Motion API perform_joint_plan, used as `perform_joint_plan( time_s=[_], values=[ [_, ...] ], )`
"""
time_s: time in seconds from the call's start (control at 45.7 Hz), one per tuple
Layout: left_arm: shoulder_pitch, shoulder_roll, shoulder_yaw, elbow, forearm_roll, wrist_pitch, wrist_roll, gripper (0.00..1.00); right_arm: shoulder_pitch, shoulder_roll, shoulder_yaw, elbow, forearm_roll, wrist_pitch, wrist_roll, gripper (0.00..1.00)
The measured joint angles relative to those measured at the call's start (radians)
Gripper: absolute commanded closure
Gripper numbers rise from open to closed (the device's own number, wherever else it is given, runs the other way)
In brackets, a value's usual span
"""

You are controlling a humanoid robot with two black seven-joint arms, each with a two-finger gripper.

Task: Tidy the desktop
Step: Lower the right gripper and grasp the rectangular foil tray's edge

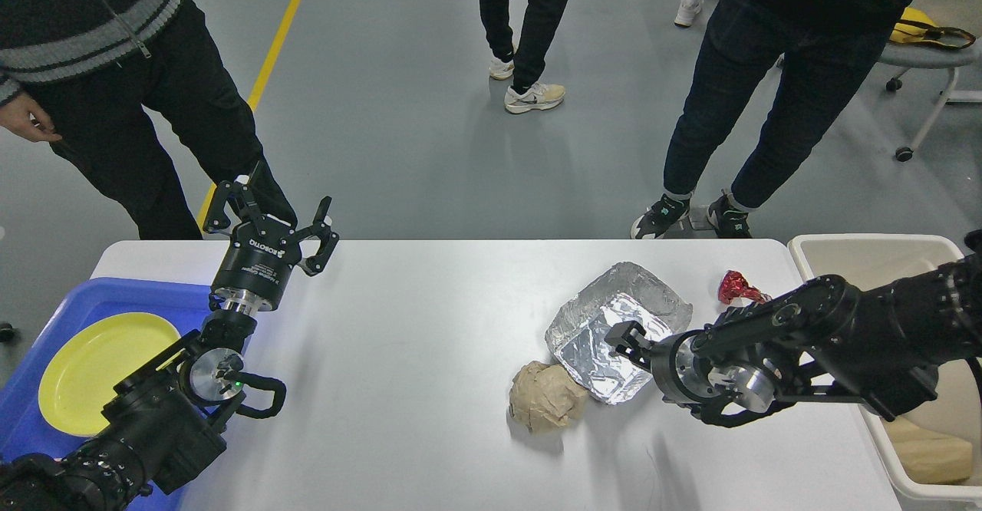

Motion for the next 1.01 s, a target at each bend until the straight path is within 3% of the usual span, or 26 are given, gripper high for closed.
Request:
perform_joint_plan(
  time_s=[0.219,1.006],
  values=[
    [0.000,-0.001,0.000,0.000,0.000,0.000,0.000,0.00,-0.038,0.017,0.000,0.011,-0.086,-0.108,0.009,0.02],
    [0.002,0.002,0.000,0.000,-0.001,0.000,0.000,0.00,-0.066,0.019,0.010,0.026,-0.106,-0.181,0.011,0.01]
  ],
)
